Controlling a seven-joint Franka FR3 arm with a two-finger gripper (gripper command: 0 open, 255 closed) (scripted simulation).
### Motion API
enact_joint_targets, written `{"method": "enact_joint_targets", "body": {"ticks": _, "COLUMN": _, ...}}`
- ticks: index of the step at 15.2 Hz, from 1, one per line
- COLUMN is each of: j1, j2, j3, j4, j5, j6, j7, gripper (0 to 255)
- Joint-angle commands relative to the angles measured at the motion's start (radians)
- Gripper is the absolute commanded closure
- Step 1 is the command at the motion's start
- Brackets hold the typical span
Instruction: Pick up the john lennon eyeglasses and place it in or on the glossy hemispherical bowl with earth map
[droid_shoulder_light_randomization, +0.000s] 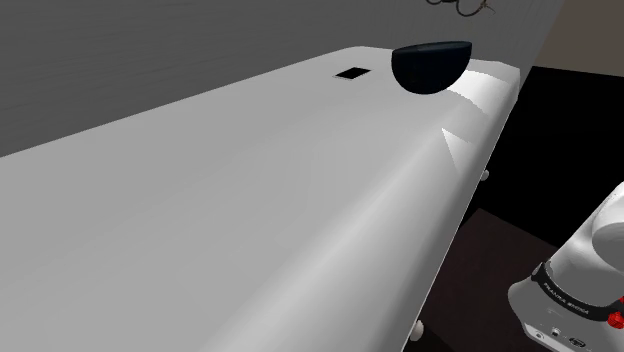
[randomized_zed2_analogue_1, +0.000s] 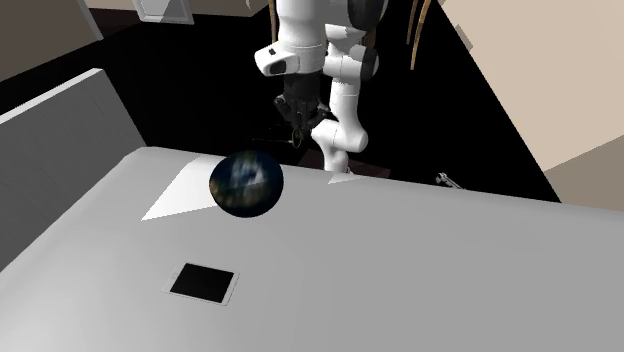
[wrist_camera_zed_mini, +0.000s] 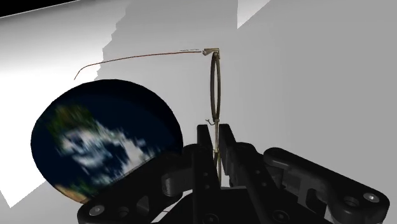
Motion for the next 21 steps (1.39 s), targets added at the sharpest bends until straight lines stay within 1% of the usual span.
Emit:
{"method": "enact_joint_targets", "body": {"ticks": 1, "j1": -0.018, "j2": 0.041, "j3": -0.026, "j4": 0.047, "j5": -0.012, "j6": -0.004, "j7": -0.051, "gripper": 255}}
{"method": "enact_joint_targets", "body": {"ticks": 6, "j1": -0.068, "j2": 0.157, "j3": -0.086, "j4": 0.184, "j5": -0.029, "j6": -0.019, "j7": -0.168, "gripper": 255}}
{"method": "enact_joint_targets", "body": {"ticks": 11, "j1": -0.071, "j2": 0.084, "j3": -0.089, "j4": 0.010, "j5": -0.023, "j6": 0.081, "j7": -0.166, "gripper": 255}}
{"method": "enact_joint_targets", "body": {"ticks": 16, "j1": -0.072, "j2": 0.029, "j3": -0.091, "j4": -0.132, "j5": -0.019, "j6": 0.168, "j7": -0.164, "gripper": 255}}
{"method": "enact_joint_targets", "body": {"ticks": 19, "j1": -0.072, "j2": 0.002, "j3": -0.092, "j4": -0.206, "j5": -0.017, "j6": 0.216, "j7": -0.162, "gripper": 255}}
{"method": "enact_joint_targets", "body": {"ticks": 21, "j1": -0.072, "j2": 0.002, "j3": -0.092, "j4": -0.206, "j5": -0.017, "j6": 0.216, "j7": -0.162, "gripper": 255}}
